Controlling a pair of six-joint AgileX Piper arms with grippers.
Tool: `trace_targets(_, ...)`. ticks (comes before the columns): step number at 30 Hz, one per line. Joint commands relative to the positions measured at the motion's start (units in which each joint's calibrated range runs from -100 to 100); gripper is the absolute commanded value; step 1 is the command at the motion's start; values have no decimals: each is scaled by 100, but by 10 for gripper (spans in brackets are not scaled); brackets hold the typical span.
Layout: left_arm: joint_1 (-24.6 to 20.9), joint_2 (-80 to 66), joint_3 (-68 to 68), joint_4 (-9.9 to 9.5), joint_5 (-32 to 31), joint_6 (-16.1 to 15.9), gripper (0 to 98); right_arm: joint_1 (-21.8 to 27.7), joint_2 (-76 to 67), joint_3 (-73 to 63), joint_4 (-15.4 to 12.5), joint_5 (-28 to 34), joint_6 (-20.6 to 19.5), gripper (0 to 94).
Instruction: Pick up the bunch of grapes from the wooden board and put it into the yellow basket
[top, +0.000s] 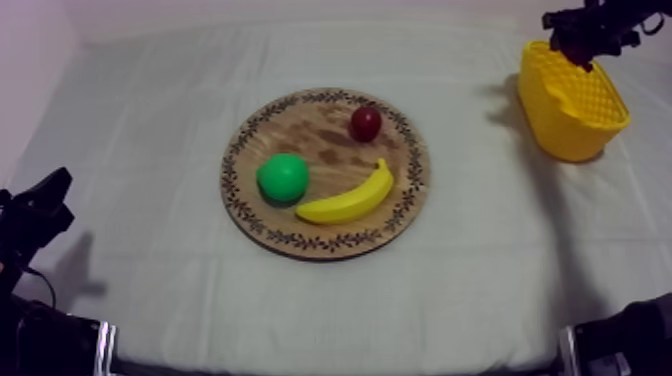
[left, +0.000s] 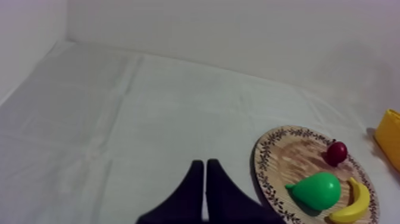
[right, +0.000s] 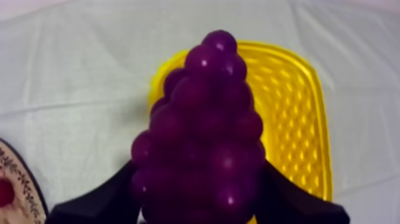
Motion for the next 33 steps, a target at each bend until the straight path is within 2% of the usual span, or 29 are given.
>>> trace_targets(1, -3, 0, -3, 2, 2, -2, 1, 52, 166, -42, 37, 47, 23, 284)
trace_targets(12, -3, 0, -3, 2, 2, -2, 1, 301, 1041, -425, 173, 63, 71, 294)
trace_targets(24, -3, 0, -3, 2, 2, -2, 1, 449, 1735, -853, -123, 186, 555, 297)
trace_targets(30, -3, 0, -3, 2, 2, -2, 1, 436, 1862, -824, -128, 113, 651, 514)
trace_targets(33, -3, 0, -3, 2, 2, -2, 1, 420, 1864, -773, -86, 47, 627, 588)
